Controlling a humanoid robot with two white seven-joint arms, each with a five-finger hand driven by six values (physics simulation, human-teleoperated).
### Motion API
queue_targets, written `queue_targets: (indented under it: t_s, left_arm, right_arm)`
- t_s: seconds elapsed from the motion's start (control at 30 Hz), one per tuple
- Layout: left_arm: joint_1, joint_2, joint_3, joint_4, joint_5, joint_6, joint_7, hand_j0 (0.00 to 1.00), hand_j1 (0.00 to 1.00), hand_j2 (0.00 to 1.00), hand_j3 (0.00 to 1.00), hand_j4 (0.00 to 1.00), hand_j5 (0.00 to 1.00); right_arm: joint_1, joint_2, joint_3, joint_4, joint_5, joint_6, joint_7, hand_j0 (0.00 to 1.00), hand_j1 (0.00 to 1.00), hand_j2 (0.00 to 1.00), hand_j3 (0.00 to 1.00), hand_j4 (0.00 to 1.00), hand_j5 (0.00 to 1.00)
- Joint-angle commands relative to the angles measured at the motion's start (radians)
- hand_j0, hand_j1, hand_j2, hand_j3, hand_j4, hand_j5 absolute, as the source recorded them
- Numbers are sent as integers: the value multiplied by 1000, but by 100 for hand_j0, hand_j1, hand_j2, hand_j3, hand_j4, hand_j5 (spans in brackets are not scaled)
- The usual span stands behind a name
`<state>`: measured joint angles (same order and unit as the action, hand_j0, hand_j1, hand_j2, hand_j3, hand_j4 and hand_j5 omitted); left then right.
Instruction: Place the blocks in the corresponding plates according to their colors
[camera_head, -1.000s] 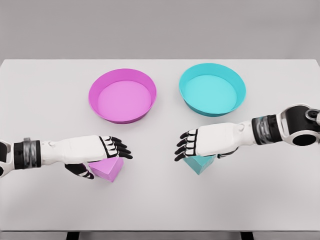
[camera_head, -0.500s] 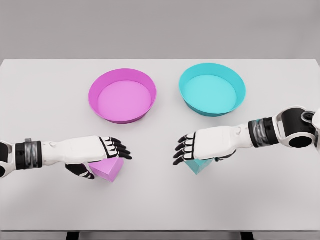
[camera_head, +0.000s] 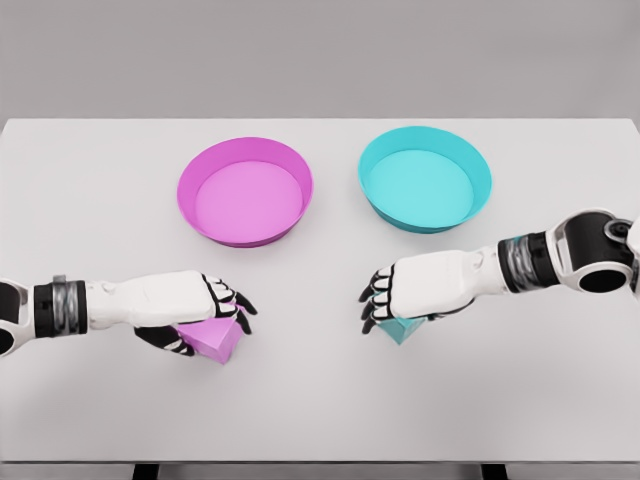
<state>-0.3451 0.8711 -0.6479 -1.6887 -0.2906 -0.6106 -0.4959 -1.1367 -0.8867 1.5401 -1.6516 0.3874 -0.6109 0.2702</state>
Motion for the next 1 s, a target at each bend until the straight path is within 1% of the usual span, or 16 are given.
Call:
queue_targets:
  t_s: [0.0,0.07,0.1,0.13,0.2,0.43,0.47,0.53,0.6,0.7,0.77,0.9,0.97]
  left_arm:
    - [0,2,-1,0,-1,0,-1,44,44,44,44,44,44]
    - [-12,0,-1,0,1,0,-1,43,43,43,43,43,43]
    - [-18,0,1,-2,2,0,-1,42,42,42,42,42,42]
    - [-28,-1,1,-2,4,0,-1,42,42,42,42,42,42]
    - [-37,-1,2,-2,7,0,0,42,42,42,42,42,42]
    - [-92,-3,13,10,48,0,2,41,41,41,41,41,41]
    - [-98,-6,17,21,50,0,4,41,41,41,41,41,41]
    - [-120,-40,19,89,53,0,4,41,41,41,41,41,41]
    - [-141,-60,24,133,53,0,4,41,41,41,41,41,41]
    - [-158,-61,44,144,64,0,4,41,41,41,41,41,41]
    - [-176,-64,47,164,74,0,4,41,41,41,41,41,41]
    - [-219,-101,47,222,74,0,4,41,41,41,41,41,41]
    - [-235,-121,47,233,70,0,4,41,41,41,41,41,41]
  right_arm:
    - [0,-1,-9,0,-1,0,1,82,82,82,82,82,82]
    - [0,-8,-21,0,-2,0,1,81,81,81,81,81,81]
    - [0,-9,-31,0,-2,0,1,79,79,79,79,79,79]
    - [0,-9,-43,0,-2,0,1,74,74,74,74,74,74]
    - [0,-8,-44,-2,-4,0,1,71,71,71,71,71,71]
    - [-3,-9,-67,-4,-8,0,0,71,71,71,71,71,71]
    - [-6,-11,-69,-5,-10,0,-2,71,71,71,71,71,71]
    - [-8,-12,-72,-16,-10,0,-6,71,71,71,71,71,71]
    - [-8,-15,-95,-17,-15,0,-8,70,70,70,70,70,70]
    - [-8,-15,-98,-16,-15,0,-8,69,69,69,69,69,69]
    - [-6,-15,-118,-14,-18,0,-6,69,69,69,69,69,69]
    - [-6,-14,-138,-4,-24,0,-5,69,69,69,69,69,69]
    - [-6,-14,-170,9,-36,0,-3,69,69,69,69,69,69]
